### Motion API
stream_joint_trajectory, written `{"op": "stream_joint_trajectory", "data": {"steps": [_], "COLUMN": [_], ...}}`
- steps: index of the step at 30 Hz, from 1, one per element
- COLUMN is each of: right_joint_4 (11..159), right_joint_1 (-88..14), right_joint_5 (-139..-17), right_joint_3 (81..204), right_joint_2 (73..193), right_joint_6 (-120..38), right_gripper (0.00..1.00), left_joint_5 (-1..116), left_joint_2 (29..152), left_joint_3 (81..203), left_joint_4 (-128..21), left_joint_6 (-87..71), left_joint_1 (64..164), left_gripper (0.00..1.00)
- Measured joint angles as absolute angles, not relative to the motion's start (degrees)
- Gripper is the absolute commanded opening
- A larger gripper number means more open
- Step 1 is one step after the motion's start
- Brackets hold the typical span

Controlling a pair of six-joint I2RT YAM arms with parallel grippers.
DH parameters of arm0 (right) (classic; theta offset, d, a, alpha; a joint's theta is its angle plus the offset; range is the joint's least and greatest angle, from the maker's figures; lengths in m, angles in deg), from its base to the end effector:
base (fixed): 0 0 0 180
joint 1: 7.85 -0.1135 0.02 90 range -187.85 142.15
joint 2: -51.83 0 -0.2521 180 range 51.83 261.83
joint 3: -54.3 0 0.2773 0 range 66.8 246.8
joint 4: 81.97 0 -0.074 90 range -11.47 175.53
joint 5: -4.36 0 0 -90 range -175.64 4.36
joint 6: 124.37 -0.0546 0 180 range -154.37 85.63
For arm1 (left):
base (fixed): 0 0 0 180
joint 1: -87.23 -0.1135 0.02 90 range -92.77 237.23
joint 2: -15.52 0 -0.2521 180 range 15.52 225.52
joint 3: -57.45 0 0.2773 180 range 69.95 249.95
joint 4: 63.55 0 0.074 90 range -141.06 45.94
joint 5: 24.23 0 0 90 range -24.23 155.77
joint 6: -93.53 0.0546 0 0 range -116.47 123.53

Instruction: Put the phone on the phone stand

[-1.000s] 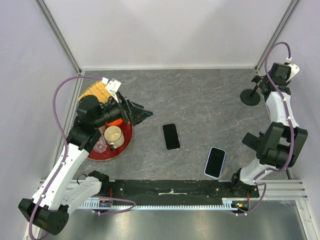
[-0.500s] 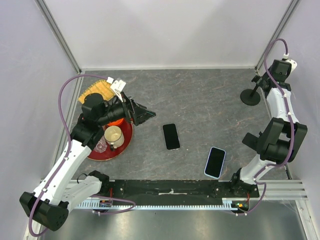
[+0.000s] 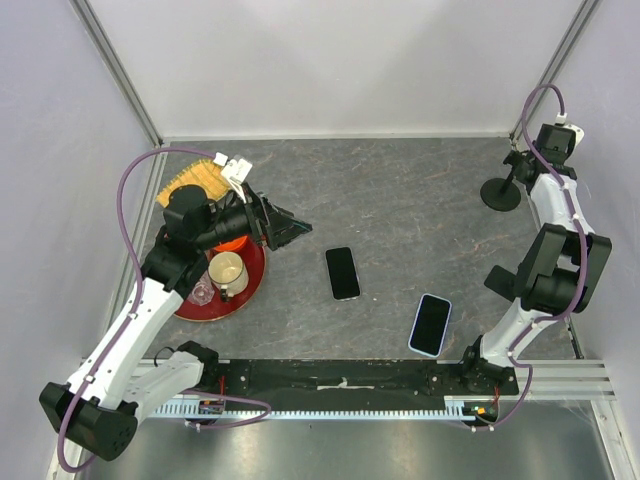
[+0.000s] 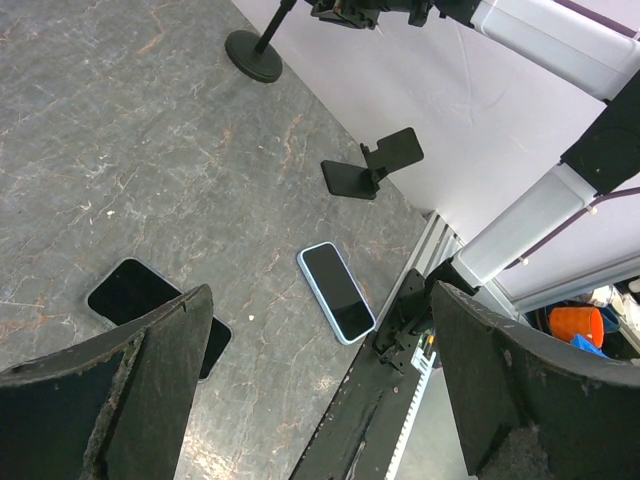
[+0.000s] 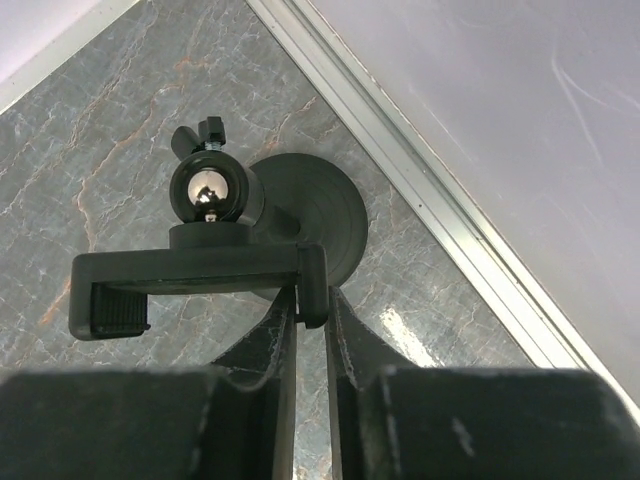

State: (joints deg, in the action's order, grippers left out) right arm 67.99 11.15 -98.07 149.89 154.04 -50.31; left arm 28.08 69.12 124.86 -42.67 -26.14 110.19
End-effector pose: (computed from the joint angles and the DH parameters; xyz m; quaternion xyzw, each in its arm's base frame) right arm 0.4225 -0.1579 0.2519 0.3130 0.8328 -0.1086 0.4435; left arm 0.2227 -0.1306 0.3682 0.1720 0.7205 -0.4948 0.4544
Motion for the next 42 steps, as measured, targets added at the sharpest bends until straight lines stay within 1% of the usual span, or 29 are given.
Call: {"op": "stream_joint_trajectory", "data": {"steps": [1, 15, 22, 32, 39, 42], "right_joint_4": [68.06, 69.54, 69.19, 66.99, 66.99, 66.70], "right_joint_1": [11.18, 10.59, 4.03, -17.02, -34.00, -39.03], "right_joint_5": [-97.98, -96.45, -98.18, -96.28, -100.21, -100.21], "right_joint_3": [149.89, 148.73, 144.99, 141.02, 139.53, 139.33], "right_joint_2": [154.04, 153.38, 149.41, 142.15, 141.56, 141.69], "right_joint_6": [-50.00, -49.20, -49.13, -52.80, -53.72, -53.92], "right_gripper": [0.00, 0.00, 0.00, 0.00, 0.00, 0.00], "left_joint_5": [28.08, 27.71, 27.66, 26.57, 26.20, 26.16], "left_joint_2": [69.16, 69.36, 69.73, 70.65, 71.11, 71.11], "left_joint_3": [124.97, 125.50, 125.50, 124.80, 124.06, 123.92], "left_joint_4": [-42.67, -42.83, -43.72, -46.08, -46.98, -47.00], "left_joint_6": [-26.14, -26.69, -27.34, -29.07, -30.16, -30.25], "left_joint_1": [110.19, 110.19, 110.19, 110.19, 110.19, 110.19], "left_gripper": [0.95, 0.95, 0.95, 0.94, 0.94, 0.94]}}
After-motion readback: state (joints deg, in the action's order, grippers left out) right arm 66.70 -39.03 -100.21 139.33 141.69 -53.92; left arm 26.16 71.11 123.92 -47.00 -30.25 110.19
